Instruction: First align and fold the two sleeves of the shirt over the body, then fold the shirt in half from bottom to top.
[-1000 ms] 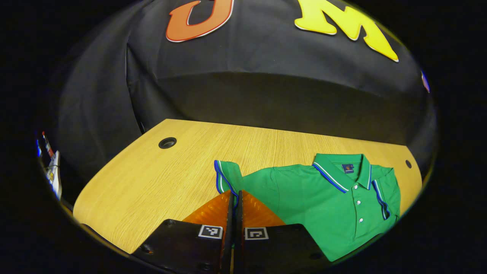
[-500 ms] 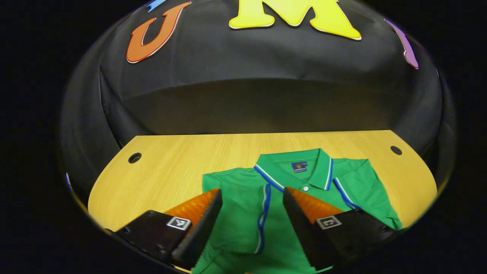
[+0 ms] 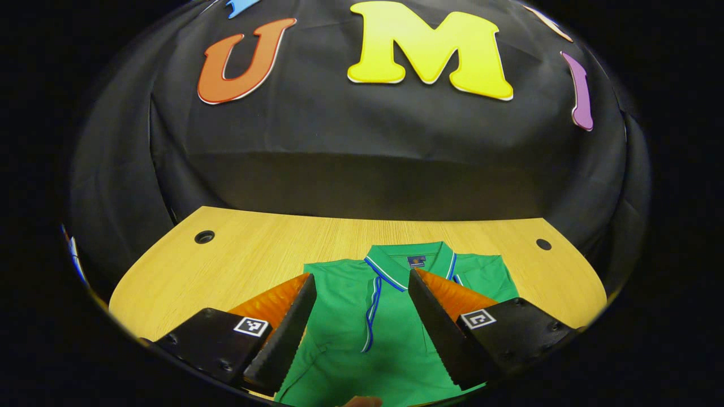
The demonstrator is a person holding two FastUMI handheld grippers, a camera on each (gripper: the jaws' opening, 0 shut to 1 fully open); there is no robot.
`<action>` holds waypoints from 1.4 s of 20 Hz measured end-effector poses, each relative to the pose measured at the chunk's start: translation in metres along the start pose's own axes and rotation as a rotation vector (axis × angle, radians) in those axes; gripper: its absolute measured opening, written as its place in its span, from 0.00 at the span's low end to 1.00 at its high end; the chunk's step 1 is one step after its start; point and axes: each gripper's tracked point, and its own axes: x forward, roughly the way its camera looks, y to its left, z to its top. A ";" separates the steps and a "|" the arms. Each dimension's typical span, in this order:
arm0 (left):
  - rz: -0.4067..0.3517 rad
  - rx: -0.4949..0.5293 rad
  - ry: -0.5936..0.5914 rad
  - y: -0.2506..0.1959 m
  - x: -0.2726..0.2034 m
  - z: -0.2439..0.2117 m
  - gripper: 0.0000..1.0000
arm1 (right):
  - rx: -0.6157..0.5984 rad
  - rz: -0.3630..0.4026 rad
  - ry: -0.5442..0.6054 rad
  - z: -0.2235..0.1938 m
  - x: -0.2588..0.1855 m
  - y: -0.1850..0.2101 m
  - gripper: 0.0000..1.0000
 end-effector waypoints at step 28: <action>0.075 0.070 -0.029 0.065 -0.255 -0.231 1.00 | -0.046 -0.035 -0.024 -0.118 -0.106 0.051 0.96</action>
